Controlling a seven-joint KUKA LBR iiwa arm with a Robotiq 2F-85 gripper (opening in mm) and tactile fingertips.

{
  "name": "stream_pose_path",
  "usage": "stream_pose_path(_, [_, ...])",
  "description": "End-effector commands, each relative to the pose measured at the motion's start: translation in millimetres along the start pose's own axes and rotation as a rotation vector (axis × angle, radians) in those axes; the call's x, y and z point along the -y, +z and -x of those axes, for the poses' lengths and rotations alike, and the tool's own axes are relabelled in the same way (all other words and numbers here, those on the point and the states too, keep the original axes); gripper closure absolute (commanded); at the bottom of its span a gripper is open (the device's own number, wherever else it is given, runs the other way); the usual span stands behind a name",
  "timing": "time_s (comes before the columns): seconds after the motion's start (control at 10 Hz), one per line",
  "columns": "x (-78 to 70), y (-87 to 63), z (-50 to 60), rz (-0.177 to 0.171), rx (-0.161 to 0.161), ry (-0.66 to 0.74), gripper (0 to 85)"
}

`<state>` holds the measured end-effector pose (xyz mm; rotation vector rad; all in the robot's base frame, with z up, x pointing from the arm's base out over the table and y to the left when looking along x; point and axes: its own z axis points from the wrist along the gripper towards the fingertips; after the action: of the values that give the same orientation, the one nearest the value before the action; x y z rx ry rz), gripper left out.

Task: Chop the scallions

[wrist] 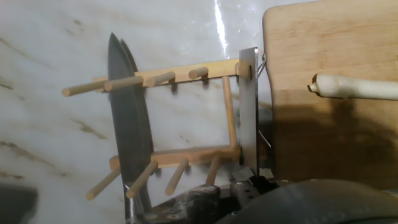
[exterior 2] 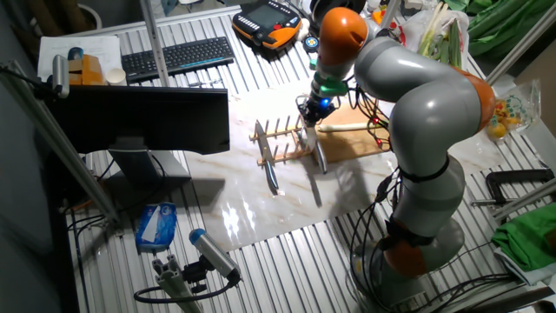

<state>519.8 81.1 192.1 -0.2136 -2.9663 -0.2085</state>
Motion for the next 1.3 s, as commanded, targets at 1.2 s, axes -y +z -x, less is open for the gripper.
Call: stream_pose_path(1.2, [44.9,-19.5,6.2,-0.152,0.055,-0.049,84.3])
